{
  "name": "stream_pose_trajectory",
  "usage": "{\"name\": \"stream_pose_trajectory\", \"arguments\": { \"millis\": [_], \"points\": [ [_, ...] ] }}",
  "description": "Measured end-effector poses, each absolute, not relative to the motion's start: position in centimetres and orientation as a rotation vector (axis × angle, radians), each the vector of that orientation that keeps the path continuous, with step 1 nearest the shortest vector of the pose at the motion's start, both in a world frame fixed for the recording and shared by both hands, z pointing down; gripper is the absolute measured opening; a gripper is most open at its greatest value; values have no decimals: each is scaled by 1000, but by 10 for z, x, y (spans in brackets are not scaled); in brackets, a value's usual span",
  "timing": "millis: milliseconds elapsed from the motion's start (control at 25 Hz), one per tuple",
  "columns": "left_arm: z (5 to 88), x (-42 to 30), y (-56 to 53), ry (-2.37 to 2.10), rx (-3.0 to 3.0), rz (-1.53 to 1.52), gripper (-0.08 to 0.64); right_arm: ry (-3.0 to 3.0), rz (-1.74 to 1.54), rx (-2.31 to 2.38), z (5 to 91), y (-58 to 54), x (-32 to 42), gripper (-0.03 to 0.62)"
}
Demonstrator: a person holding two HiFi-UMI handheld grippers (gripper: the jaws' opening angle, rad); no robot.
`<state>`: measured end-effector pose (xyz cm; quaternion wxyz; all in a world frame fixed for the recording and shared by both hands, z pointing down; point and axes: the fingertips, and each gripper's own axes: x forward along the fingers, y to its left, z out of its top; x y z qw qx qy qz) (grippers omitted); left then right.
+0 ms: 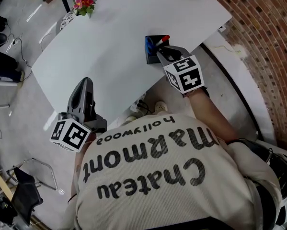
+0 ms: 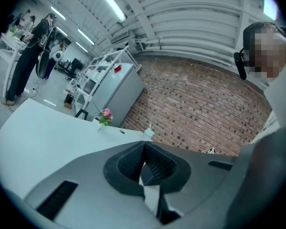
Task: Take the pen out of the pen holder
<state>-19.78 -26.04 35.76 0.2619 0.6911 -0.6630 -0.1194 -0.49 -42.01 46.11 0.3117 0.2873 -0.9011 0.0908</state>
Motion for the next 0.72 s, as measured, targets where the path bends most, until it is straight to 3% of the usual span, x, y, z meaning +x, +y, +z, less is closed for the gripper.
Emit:
{"name": "stream_pose_trajectory", "arguments": {
  "millis": [720],
  "points": [
    [352, -202, -278, -1603, 2037, -311, 0, -2424, 444, 1054, 417, -409, 17, 74]
  ]
}}
